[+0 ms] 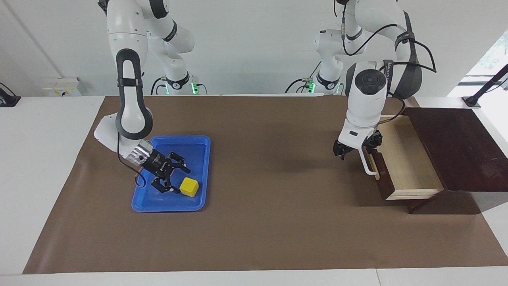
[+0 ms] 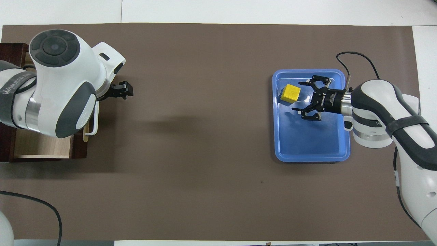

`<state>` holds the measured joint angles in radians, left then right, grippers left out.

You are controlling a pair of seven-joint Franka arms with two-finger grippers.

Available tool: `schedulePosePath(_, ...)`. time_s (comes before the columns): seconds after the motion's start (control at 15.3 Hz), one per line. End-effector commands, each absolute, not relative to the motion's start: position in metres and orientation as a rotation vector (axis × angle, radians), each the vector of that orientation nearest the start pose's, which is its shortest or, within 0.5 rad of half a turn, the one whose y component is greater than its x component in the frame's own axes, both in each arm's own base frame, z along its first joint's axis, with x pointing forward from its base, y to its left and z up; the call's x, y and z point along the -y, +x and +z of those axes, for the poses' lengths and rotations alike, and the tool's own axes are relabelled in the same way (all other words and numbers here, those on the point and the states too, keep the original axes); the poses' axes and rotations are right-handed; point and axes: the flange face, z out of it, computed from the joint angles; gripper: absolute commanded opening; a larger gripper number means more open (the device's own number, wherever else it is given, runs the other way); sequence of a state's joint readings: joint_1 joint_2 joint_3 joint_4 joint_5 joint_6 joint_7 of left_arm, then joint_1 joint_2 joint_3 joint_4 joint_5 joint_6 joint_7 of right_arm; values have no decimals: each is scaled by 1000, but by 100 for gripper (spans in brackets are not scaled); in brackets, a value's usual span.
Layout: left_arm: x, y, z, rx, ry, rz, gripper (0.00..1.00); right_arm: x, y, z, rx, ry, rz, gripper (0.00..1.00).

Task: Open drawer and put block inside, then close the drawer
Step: 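Close the right gripper on the yellow cube while the left gripper rises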

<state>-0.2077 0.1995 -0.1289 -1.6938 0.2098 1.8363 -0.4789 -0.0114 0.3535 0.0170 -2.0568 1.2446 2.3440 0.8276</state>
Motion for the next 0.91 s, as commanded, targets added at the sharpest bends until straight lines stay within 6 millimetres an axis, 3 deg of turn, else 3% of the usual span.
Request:
schedulePosePath(0.0,205,584,510,381,-3015,30,100,-24,599,258,-1816,-1482,455,100)
schedulePosePath(0.46,262,561,523,1135,-2938,89,100,-28,602,256,-1817,-1488,451,98)
schedulePosePath(0.59,281,553,525,1315,-2889,119,100,-27,604,258,-1815,-1489,446,81)
schedulePosePath(0.78,322,531,527,1599,-2733,107,100,-25,605,259,-1813,-1487,439,41)
schedulePosePath(0.85,325,529,527,1659,-2689,106,100,-25,605,260,-1810,-1489,441,32)
